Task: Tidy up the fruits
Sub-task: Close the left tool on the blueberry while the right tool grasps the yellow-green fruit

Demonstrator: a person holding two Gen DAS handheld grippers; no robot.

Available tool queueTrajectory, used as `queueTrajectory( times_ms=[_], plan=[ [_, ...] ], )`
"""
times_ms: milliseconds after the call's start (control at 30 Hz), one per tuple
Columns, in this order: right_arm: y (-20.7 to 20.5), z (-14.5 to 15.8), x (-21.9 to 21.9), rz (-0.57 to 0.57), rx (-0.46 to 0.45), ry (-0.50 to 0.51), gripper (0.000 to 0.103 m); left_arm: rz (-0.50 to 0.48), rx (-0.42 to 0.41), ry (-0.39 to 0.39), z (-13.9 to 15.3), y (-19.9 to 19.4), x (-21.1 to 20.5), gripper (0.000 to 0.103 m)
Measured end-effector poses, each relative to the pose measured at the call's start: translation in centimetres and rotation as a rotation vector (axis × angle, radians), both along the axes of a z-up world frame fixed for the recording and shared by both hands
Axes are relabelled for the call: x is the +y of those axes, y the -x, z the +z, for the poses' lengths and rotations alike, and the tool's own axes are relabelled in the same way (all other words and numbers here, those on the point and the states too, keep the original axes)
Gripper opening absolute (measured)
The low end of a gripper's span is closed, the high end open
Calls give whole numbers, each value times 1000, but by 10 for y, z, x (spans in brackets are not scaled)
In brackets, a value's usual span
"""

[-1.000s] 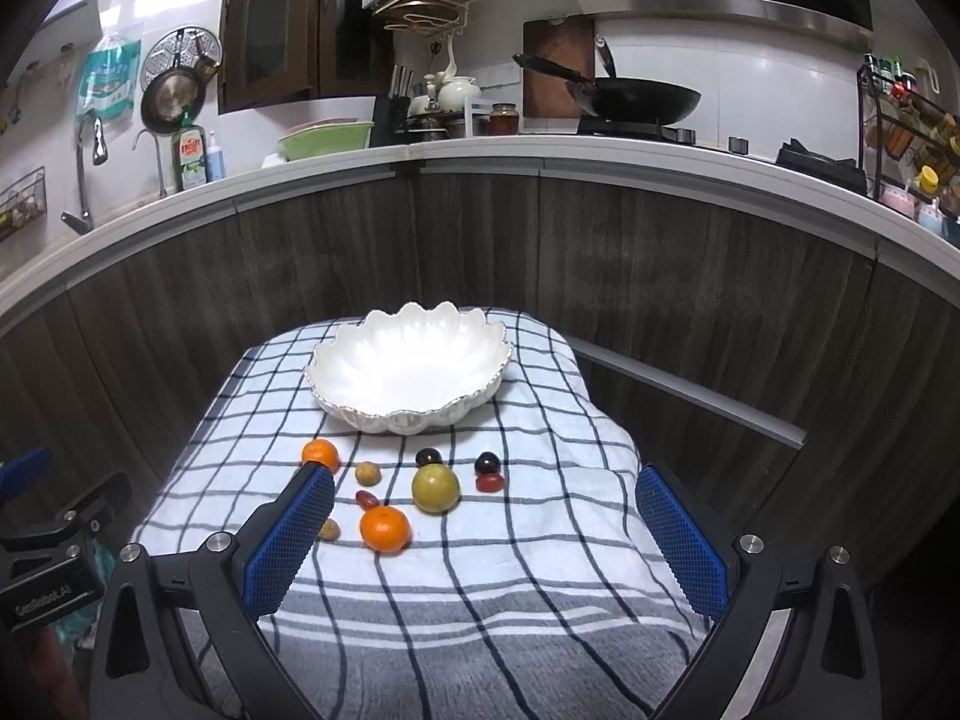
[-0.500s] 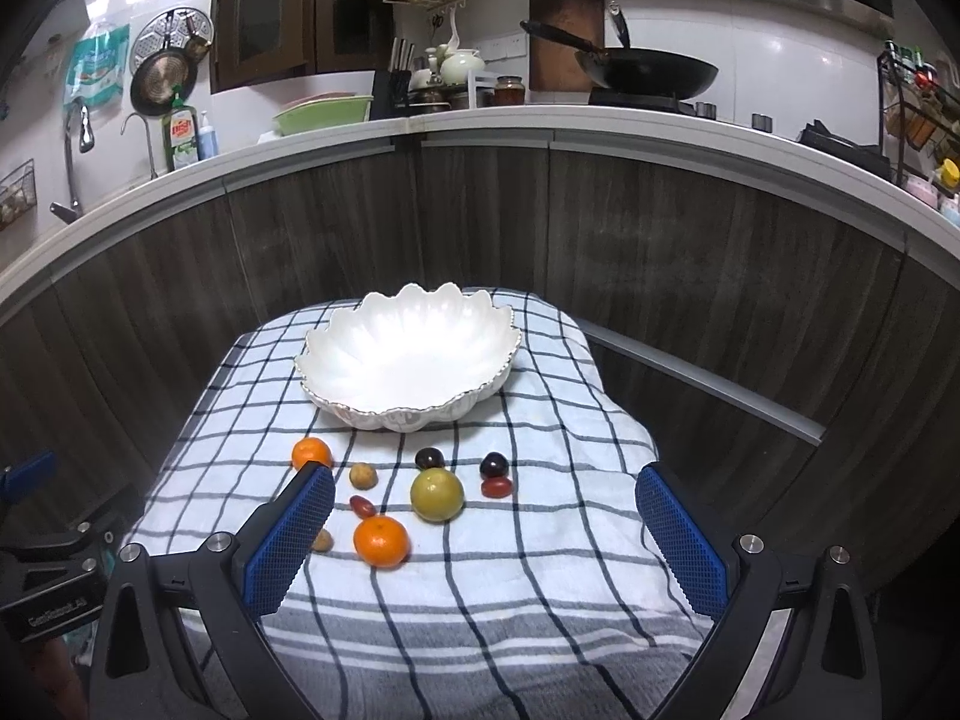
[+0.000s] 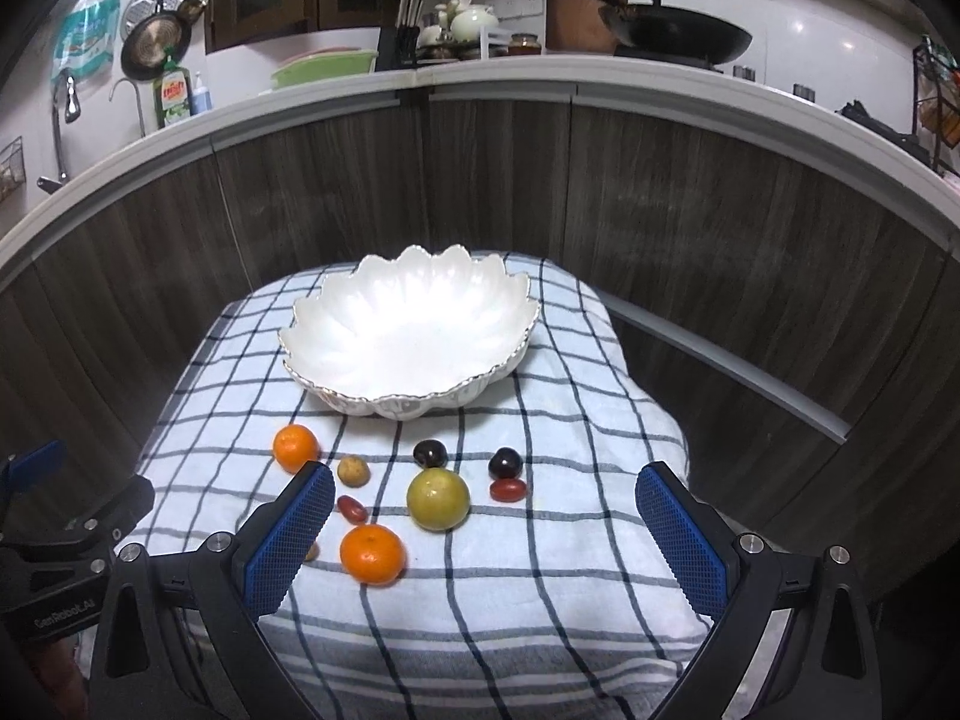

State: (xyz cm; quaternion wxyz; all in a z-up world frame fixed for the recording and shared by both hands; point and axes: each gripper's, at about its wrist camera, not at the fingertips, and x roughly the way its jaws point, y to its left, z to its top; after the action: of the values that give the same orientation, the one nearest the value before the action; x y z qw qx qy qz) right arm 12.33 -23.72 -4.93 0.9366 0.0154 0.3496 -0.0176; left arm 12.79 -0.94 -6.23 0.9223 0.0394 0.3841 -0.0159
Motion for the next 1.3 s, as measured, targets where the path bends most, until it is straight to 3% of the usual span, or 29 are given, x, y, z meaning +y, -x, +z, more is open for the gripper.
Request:
queueTrajectory(
  times_ms=[667,900,1300],
  plan=[
    [-48,-44,12,30,89,13,102,-37,113,-4,-54,-44,-4,102],
    [-58,-59,17,54,110,17,100,-47,148,-19,-75,-53,-8,96],
    [-78,-92,26,92,189,4,83,-56,215,-11,-108,-69,-10,66]
  ],
)
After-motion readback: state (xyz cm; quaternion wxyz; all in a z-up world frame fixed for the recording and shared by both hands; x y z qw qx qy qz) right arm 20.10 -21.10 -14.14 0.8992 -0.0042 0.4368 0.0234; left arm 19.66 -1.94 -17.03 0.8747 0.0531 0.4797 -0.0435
